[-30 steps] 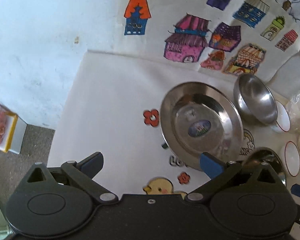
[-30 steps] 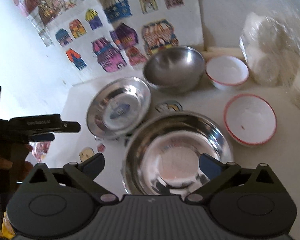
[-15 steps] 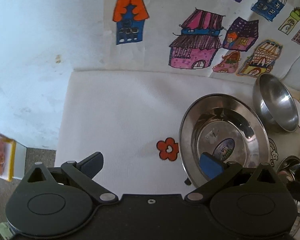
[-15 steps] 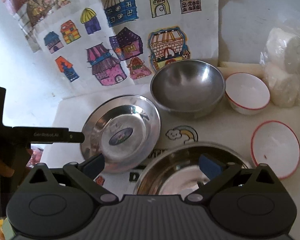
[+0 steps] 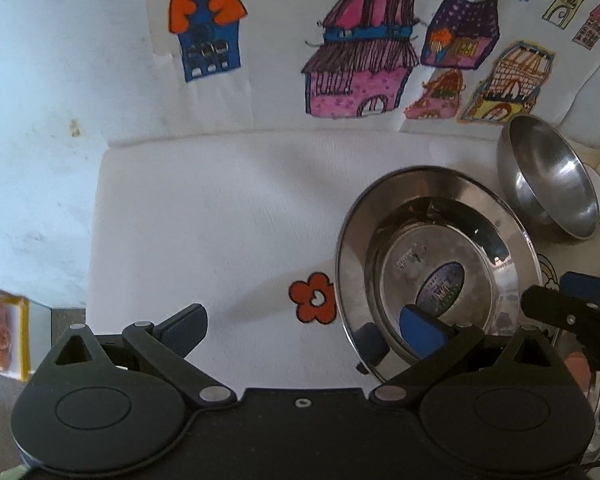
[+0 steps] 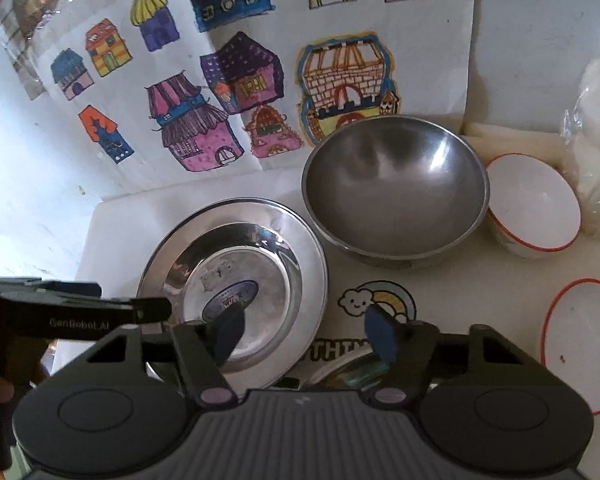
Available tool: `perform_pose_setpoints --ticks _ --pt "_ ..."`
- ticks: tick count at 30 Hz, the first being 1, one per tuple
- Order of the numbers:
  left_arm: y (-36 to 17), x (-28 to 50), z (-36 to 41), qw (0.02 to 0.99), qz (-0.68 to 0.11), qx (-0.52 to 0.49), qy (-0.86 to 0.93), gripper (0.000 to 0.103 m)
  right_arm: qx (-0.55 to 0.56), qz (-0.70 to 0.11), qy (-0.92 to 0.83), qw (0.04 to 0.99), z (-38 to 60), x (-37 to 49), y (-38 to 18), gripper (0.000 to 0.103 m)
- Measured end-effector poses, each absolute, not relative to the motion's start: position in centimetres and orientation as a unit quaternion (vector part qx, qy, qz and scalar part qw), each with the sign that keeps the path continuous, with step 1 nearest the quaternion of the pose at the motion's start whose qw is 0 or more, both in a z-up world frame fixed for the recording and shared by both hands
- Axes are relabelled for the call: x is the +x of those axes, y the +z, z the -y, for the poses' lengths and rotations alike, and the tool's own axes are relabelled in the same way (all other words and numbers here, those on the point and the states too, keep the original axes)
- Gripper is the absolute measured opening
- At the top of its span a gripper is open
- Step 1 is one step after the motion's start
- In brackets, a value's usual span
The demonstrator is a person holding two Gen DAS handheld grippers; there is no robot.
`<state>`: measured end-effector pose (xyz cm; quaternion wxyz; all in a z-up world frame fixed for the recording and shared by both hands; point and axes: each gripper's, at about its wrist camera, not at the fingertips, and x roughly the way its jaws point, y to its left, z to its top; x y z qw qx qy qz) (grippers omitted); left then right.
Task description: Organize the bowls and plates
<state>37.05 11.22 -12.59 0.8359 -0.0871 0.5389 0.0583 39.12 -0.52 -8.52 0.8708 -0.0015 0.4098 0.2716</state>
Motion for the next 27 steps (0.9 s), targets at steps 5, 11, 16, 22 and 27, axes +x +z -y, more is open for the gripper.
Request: perform_pose_setpoints --ticks 5,11,16,22,27 --pt "-12.5 37.2 -10.6 0.838 -0.538 -0.077 0.053 0.096 -0.006 -0.419 0.27 0.867 0.0 39.6 -8.9 0.059" --pt "-12.5 37.5 -10.4 0.838 -0.536 -0.092 0.043 0.077 -0.004 -0.431 0.267 0.862 -0.3 40.0 -9.5 0.042" --pt "-12.0 37.6 -10.8 0.842 -0.526 -0.113 0.035 0.041 0.004 -0.439 0.264 0.859 -0.4 40.3 -9.7 0.038" --pt "-11.9 37.8 -10.9 0.841 -0.523 -0.134 0.018 0.022 0.009 -0.444 0.265 0.856 -0.5 40.4 -10.0 0.024" --pt "-11.8 37.4 -10.9 0.841 -0.524 -0.135 0.017 0.021 0.006 -0.443 0.265 0.856 -0.7 40.1 -10.1 0.024"
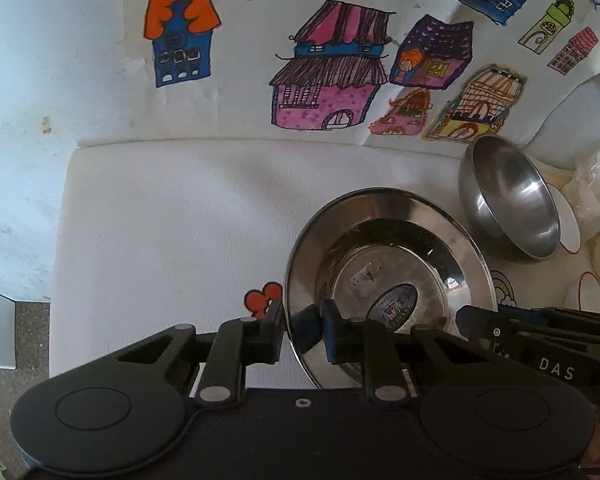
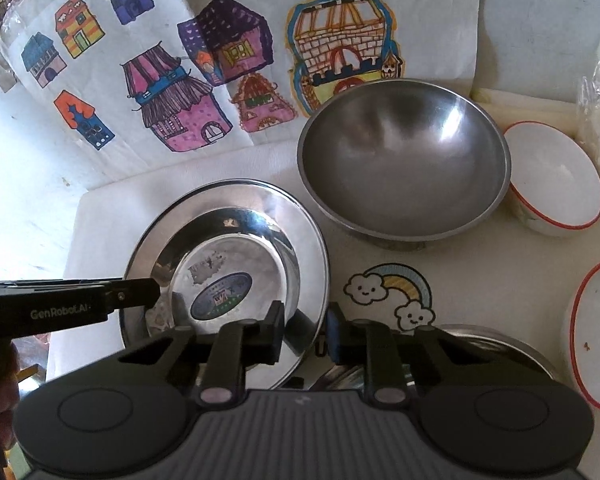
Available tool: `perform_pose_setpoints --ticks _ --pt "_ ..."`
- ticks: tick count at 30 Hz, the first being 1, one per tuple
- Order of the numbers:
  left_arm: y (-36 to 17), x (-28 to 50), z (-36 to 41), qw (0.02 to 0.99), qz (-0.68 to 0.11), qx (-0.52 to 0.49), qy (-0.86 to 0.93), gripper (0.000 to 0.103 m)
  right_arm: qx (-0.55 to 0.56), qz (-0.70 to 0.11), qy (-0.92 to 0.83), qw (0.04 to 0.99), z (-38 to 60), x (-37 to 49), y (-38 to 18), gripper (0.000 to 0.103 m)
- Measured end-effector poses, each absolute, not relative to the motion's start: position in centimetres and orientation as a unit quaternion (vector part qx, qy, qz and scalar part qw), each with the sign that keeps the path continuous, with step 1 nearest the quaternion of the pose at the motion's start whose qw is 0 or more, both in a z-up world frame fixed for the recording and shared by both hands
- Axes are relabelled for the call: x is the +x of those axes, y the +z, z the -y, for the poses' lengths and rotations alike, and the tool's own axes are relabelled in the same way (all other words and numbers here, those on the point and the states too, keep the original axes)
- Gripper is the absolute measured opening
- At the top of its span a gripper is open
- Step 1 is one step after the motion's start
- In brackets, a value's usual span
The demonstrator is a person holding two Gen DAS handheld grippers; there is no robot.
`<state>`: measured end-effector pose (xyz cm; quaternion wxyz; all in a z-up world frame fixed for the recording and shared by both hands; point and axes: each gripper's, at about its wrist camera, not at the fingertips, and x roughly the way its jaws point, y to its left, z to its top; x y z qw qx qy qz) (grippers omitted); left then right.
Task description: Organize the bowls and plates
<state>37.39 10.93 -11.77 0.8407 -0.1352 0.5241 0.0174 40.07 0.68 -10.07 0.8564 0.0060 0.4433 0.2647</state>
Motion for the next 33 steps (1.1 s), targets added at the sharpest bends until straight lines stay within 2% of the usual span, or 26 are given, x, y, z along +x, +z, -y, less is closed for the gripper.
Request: perform_pose_setpoints --ticks 17,33 --pt "-7.8 33.9 -10.1 0.862 -0.487 -0.14 0.002 0.021 0.015 -0.4 0.291 0.869 2.0 36.0 -6.6 0.024" --pt "-6.3 32.1 -1.8 0.866 -0.483 -0.12 -0.052 0.021 0.025 -0.395 0.249 0.884 10.9 32.1 -6.4 0.024"
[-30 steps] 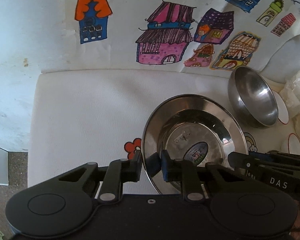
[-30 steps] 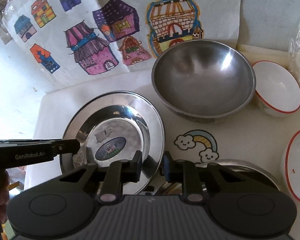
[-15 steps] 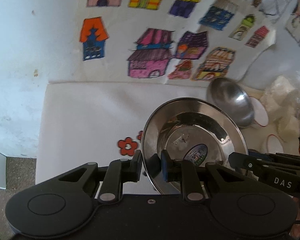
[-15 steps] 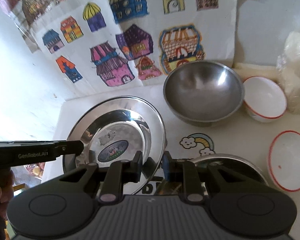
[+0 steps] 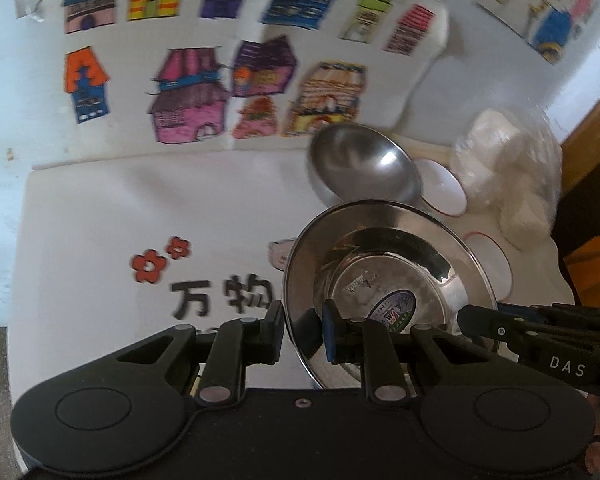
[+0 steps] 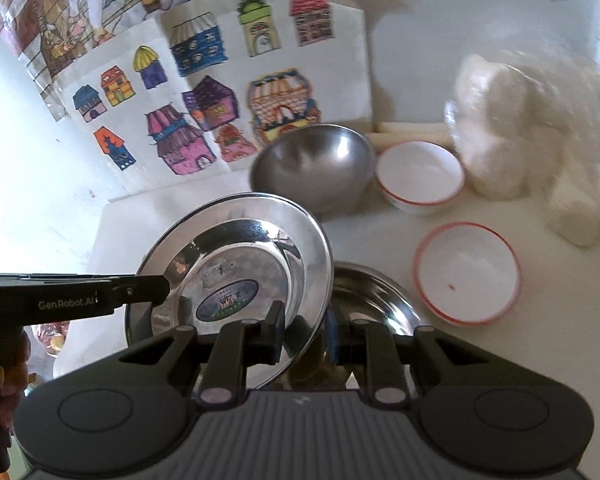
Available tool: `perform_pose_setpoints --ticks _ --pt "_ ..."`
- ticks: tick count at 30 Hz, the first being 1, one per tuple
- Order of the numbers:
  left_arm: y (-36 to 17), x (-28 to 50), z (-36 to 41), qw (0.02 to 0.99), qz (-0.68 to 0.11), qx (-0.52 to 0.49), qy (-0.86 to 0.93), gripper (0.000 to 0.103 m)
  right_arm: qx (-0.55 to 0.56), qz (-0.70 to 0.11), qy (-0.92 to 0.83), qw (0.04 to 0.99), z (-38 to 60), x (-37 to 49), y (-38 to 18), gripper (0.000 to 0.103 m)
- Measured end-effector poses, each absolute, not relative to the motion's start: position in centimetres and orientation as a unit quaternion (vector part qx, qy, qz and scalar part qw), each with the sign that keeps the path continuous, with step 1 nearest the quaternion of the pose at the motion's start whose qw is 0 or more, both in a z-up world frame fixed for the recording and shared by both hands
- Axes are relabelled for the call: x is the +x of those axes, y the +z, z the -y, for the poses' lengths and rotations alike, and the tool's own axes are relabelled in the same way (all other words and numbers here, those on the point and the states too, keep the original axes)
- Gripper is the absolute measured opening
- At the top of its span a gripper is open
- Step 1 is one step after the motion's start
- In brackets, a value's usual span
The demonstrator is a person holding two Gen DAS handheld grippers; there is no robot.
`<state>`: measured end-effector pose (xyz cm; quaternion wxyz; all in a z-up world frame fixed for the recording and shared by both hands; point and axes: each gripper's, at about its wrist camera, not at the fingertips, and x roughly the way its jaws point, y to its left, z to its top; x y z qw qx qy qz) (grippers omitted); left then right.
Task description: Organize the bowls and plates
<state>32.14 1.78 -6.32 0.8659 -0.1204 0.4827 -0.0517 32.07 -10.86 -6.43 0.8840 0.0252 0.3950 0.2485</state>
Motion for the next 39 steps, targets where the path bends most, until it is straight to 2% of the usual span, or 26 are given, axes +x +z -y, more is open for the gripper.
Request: perform_pose_setpoints --ticks 19,39 --pt "-7.5 31.8 4.8 0.851 -0.52 -0.057 -0.047 0.024 0.018 -0.436 0.244 0.866 15.3 31.3 -8.2 0.025" --pt "-8.8 32.0 6.4 0.838 -0.545 -0.028 -0.025 0.025 0.0 -0.462 0.26 0.848 15.4 33.0 -9.3 0.026"
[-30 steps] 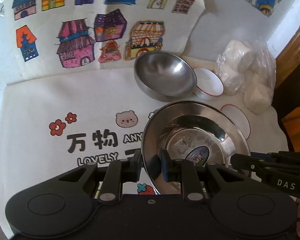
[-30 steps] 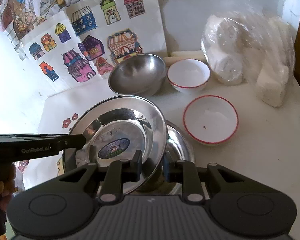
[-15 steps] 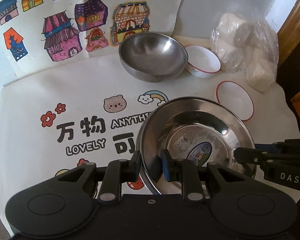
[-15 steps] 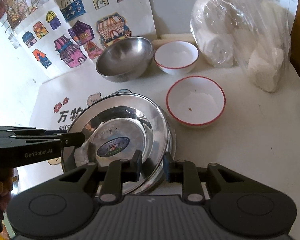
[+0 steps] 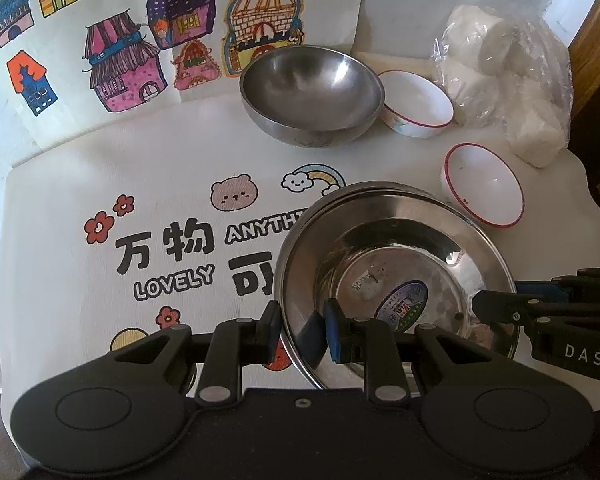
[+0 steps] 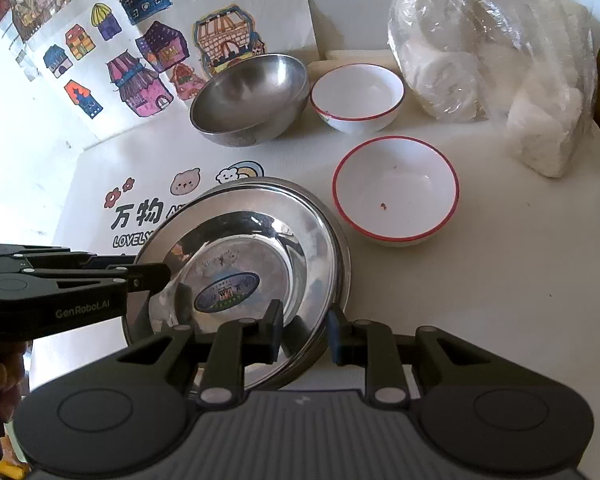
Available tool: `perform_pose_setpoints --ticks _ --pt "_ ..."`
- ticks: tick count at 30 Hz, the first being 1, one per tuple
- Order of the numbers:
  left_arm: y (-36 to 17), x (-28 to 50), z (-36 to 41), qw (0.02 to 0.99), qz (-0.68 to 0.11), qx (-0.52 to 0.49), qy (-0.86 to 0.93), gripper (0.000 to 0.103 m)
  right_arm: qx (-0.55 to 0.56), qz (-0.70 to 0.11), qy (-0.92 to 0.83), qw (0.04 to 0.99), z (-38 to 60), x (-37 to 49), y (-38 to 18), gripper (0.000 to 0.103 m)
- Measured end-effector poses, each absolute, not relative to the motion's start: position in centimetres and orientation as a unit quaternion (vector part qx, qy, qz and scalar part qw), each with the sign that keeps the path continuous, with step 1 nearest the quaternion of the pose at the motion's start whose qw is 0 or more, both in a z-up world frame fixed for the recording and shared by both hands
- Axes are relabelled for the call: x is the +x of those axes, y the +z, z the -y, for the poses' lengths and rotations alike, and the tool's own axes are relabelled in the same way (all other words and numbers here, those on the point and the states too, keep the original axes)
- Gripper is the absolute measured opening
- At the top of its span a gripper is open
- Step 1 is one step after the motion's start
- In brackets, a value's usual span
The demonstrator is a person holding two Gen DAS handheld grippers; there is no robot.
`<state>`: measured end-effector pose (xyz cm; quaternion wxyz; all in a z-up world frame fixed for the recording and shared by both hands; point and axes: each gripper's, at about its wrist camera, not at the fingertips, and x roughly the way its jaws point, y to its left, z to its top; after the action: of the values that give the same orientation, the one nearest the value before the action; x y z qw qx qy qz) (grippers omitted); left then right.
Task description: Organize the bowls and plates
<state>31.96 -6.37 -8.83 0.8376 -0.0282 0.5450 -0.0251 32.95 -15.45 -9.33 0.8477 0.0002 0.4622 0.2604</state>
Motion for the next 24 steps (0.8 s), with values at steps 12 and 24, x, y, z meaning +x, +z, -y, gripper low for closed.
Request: perform_pose_setpoints --ticks 12,24 --pt "-9.07 32.28 6.35 0.837 -0.546 -0.021 -0.019 0.026 -0.003 -0.461 0.261 0.848 15.18 32.99 -9.46 0.026" --pt "-9.11 32.21 6.04 0.836 -0.548 -0.025 -0.024 0.025 -0.01 -0.452 0.257 0.854 14.67 32.7 -9.16 0.04"
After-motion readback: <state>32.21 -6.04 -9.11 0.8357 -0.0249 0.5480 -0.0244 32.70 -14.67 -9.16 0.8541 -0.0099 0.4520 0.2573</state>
